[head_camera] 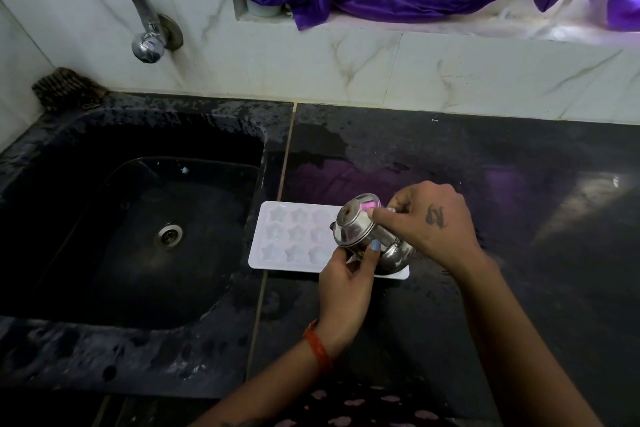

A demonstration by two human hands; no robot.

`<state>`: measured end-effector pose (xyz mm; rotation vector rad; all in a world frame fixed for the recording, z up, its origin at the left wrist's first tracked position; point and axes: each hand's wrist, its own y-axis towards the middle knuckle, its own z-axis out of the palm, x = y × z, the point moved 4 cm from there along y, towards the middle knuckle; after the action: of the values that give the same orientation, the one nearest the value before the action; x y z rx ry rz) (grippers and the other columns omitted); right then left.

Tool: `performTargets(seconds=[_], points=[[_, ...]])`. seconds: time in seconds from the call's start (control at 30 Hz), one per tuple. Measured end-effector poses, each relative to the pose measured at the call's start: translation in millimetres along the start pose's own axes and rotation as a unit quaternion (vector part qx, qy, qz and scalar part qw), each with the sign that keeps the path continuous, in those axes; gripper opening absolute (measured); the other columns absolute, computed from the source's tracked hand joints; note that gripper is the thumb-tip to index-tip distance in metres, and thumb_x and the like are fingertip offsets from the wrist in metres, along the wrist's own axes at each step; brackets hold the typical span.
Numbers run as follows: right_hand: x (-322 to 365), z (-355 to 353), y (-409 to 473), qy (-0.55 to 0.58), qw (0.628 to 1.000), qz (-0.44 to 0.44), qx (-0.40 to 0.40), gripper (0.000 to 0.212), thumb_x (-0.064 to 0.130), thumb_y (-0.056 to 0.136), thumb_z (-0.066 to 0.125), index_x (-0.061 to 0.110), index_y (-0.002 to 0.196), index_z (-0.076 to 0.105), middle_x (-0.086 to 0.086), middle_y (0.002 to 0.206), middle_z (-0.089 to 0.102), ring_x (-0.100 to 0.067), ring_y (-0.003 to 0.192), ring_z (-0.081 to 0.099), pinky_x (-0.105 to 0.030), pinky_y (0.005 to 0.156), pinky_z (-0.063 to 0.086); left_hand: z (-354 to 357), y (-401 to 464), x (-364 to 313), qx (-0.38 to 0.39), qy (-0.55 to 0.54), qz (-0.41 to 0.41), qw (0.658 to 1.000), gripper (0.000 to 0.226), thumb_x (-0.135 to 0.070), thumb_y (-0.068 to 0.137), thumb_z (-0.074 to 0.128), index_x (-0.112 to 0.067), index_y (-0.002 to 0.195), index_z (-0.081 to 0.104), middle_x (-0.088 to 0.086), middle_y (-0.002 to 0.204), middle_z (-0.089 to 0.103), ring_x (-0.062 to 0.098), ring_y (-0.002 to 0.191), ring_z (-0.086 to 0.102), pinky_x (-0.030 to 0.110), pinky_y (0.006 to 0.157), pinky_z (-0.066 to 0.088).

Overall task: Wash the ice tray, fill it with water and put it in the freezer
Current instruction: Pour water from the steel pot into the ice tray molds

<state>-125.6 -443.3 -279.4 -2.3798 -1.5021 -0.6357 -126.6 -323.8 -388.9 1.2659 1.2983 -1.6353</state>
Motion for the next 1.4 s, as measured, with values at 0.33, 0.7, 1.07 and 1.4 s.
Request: performTargets(seconds=[0.33,0.7,1.07,1.4], points=[[6,-2,2,-0.046,0.998,-0.031,-0.013,0.04,0.041,0.081,0.064,0.007,0.059,0.064,-0.006,0.05,0.055,-0.022,0.053,0.056,-0.025,0.048,0.037,3,1,1,0.014,-0.012,-0.01,1.0,0.043,-0.062,0.067,0.061,-0.025,0.089,0.066,-0.009,0.092,0.074,0.007,0.094,0.069,0.04,0.094,0.052],[-14,-7,0,0.073,0.997,-0.022,0.001,0.036,0.039,0.078,0.07,0.01,0.057,0.069,-0.008,0.052,0.064,-0.023,0.058,0.063,-0.028,0.056,0.045,0,-2,-10,-0.008,0.049,0.062,0.997,0.012,-0.035,0.084,0.067,-0.029,0.094,0.066,-0.013,0.087,0.073,-0.005,0.083,0.067,0.006,0.072,0.046],[-26,-16,-7,0.069,0.998,0.003,-0.009,0.035,0.042,0.078,0.071,0.015,0.055,0.067,-0.001,0.047,0.059,-0.016,0.051,0.058,-0.026,0.052,0.043,10,-5,-10,0.026,0.068,0.047,0.996,0.01,-0.038,0.083,0.067,-0.031,0.091,0.066,-0.007,0.089,0.075,0.001,0.081,0.069,0.023,0.08,0.054],[-21,-18,-5,-0.024,0.999,-0.022,-0.018,0.044,0.044,0.081,0.064,0.006,0.059,0.066,-0.013,0.054,0.062,-0.02,0.05,0.054,-0.024,0.049,0.039,19,-5,0,0.038,0.025,0.015,0.999,0.057,-0.071,0.06,0.059,-0.023,0.088,0.069,-0.007,0.082,0.075,0.011,0.081,0.071,0.045,0.085,0.055]])
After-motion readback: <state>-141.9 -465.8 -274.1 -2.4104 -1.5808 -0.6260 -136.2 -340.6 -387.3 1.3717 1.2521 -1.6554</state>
